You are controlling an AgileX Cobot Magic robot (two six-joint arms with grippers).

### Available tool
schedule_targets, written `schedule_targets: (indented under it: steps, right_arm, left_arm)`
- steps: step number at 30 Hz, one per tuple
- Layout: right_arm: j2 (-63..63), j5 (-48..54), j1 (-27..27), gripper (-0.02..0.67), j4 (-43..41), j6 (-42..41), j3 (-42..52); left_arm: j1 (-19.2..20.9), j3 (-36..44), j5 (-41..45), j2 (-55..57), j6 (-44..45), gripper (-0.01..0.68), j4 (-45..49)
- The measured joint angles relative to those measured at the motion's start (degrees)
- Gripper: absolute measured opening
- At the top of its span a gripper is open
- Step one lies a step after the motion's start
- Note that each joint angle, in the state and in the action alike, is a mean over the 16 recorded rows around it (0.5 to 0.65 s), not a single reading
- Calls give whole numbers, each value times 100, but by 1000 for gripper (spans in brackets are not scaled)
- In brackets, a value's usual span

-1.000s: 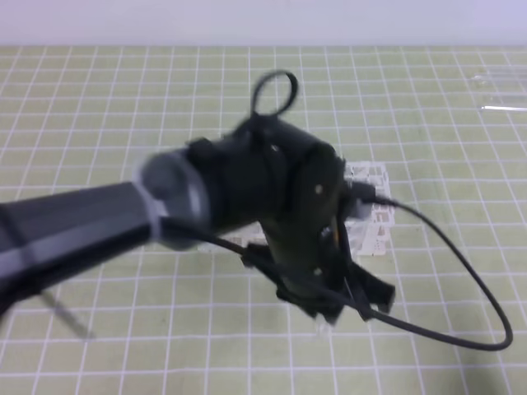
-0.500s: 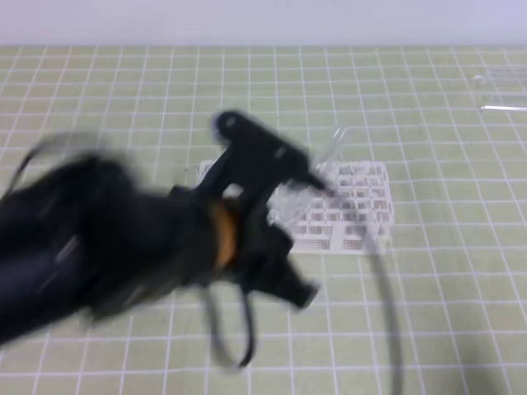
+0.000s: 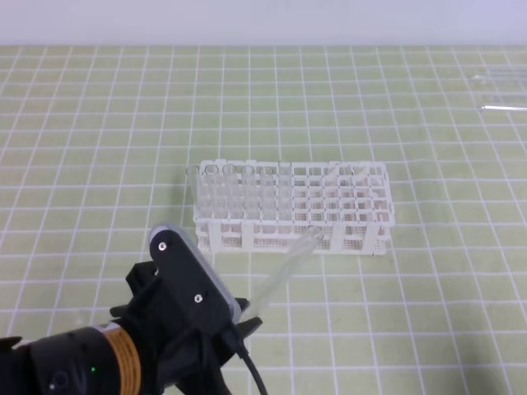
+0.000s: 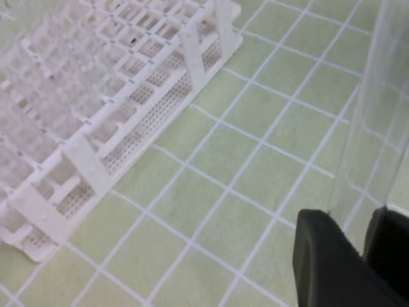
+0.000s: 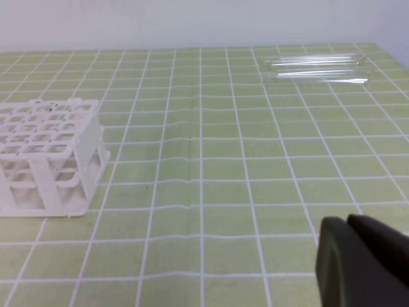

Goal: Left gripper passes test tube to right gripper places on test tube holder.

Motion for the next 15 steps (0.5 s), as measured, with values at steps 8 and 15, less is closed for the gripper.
schedule_targets:
  steps: [8,15]
  right_arm:
    - [0,0,0,-18,0,0,0]
    - [0,-6,0,-18,5,0,0]
  left_arm:
    - [0,118,-432,23,-16,104,-9]
    - [1,120,-722,28,-16,104,-9]
